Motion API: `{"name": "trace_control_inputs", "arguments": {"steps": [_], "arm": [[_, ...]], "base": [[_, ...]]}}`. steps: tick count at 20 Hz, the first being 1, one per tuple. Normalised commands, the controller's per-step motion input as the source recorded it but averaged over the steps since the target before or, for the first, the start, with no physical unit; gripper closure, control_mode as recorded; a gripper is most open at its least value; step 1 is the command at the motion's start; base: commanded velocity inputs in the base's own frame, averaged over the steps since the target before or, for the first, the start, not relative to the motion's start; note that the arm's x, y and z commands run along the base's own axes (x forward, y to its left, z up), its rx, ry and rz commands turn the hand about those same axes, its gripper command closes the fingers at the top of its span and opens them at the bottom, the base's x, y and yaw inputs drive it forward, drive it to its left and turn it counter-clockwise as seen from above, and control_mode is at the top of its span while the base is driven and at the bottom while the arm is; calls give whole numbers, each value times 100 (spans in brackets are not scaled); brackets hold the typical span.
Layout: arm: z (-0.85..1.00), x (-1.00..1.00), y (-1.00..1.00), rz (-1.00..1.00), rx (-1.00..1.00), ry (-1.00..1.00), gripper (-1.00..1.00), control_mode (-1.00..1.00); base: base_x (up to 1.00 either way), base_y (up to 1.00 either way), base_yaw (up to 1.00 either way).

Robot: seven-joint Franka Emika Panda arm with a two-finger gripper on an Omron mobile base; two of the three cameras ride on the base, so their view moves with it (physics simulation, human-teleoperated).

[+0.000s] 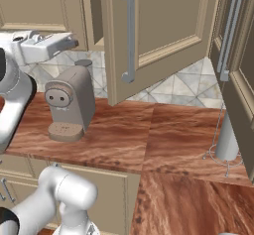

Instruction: Get the candle and the beer from the cabinet and move them to the dining counter.

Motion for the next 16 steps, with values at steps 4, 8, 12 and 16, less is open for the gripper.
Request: {"name": "trace_control_inputs", "arguments": {"steps": [4,8,12,16], "arm": [[-40,21,-66,-14,13,0,100,-100],[-33,4,-56,-5,4,0,100,-100],[-23,0,-56,-11,1,-6,100,-100],[-19,0,-62,-18,0,-5,100,-100]], "base": [[0,0,0],[0,0,0],[0,0,0],[0,0,0]]}}
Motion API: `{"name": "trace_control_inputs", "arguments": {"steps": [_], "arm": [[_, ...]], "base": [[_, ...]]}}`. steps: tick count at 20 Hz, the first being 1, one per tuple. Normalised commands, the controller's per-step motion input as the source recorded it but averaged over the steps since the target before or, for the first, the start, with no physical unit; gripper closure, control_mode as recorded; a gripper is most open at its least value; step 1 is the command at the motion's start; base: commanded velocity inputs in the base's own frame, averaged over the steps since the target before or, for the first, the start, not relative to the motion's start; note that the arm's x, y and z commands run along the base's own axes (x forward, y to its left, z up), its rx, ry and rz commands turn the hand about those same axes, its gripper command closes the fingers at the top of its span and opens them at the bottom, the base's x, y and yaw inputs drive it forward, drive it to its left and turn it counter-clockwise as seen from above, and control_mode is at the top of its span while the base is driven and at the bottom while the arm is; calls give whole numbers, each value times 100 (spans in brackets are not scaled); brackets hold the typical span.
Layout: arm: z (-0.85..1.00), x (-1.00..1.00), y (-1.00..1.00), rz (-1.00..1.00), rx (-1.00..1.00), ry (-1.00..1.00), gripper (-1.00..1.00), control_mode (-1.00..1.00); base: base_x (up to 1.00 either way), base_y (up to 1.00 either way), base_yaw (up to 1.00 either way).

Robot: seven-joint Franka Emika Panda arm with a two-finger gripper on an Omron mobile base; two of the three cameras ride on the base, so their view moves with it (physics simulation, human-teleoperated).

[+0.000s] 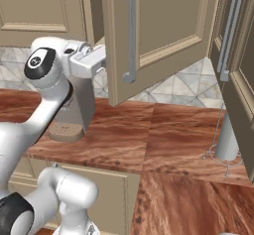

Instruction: Get the candle and the beer from the cabinet and move them to the dining counter.

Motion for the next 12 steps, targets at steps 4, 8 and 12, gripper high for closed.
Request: {"name": "trace_control_inputs", "arguments": {"steps": [4,8,12], "arm": [[-11,-1,-66,-19,0,-1,100,-100],[-9,-13,-75,-11,1,0,100,-100],[-11,-4,-77,0,3,0,100,-100]], "base": [[0,0,0],[0,0,0],[0,0,0]]}}
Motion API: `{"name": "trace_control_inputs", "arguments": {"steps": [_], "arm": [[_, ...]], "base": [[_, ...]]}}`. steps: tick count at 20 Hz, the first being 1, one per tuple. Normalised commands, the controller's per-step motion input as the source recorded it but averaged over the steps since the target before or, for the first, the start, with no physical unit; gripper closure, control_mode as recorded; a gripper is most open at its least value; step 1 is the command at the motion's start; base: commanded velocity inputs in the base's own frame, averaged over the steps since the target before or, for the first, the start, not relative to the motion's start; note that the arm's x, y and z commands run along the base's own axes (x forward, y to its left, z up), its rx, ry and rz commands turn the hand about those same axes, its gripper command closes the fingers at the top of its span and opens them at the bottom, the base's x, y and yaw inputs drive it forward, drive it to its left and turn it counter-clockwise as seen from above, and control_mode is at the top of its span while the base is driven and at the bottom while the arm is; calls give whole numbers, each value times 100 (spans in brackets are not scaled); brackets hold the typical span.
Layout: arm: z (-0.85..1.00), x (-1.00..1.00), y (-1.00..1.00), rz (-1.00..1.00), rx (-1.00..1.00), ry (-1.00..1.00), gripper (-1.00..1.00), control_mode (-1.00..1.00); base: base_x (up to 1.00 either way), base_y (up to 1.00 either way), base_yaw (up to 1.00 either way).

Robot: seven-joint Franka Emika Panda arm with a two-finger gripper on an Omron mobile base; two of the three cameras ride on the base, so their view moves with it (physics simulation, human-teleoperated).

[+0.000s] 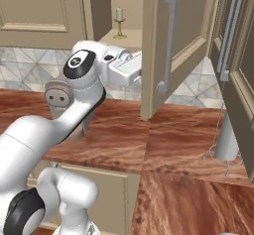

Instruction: Get the candle and the beer from the cabinet and move them to the dining counter.

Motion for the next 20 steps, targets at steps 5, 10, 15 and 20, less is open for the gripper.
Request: {"name": "trace_control_inputs", "arguments": {"steps": [5,10,15,20], "arm": [[-2,0,-72,0,3,-5,100,-100],[0,0,-56,1,3,-7,100,-100],[0,0,-30,2,0,-3,100,-100],[0,6,-16,0,0,-1,100,-100]], "base": [[0,0,0],[0,0,0],[0,0,0],[0,0,0]]}}
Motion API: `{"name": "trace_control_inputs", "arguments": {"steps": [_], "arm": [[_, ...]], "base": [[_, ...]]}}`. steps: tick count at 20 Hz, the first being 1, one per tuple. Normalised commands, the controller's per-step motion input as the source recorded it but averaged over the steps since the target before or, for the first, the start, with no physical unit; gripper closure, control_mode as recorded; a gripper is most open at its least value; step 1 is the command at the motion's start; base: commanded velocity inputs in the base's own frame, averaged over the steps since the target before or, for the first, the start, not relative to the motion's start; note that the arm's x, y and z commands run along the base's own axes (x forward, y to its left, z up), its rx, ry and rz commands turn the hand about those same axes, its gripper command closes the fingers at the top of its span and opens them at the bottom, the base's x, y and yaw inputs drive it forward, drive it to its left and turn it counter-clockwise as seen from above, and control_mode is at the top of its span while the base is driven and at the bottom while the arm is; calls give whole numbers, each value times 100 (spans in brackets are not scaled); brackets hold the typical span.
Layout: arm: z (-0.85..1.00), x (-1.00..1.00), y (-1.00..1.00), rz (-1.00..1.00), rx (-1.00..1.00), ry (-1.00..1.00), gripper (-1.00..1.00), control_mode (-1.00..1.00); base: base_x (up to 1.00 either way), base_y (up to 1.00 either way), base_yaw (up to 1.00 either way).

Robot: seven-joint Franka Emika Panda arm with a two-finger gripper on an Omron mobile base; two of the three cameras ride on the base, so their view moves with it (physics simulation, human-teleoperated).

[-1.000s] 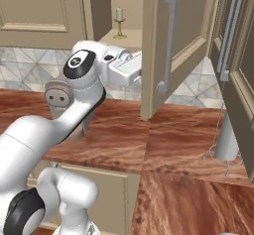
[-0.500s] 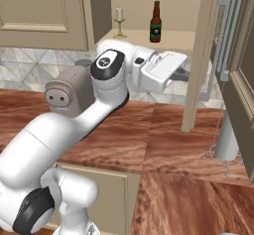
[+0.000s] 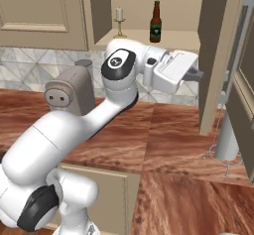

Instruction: Get the candle and the beer from the cabinet and move them to the dining counter.

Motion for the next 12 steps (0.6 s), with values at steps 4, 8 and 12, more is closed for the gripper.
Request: {"name": "trace_control_inputs", "arguments": {"steps": [4,8,12], "arm": [[0,1,-11,1,0,0,100,-100],[0,13,-21,1,0,0,100,-100],[0,24,-34,3,0,0,100,-100]], "base": [[0,0,0],[0,0,0],[0,0,0]]}}
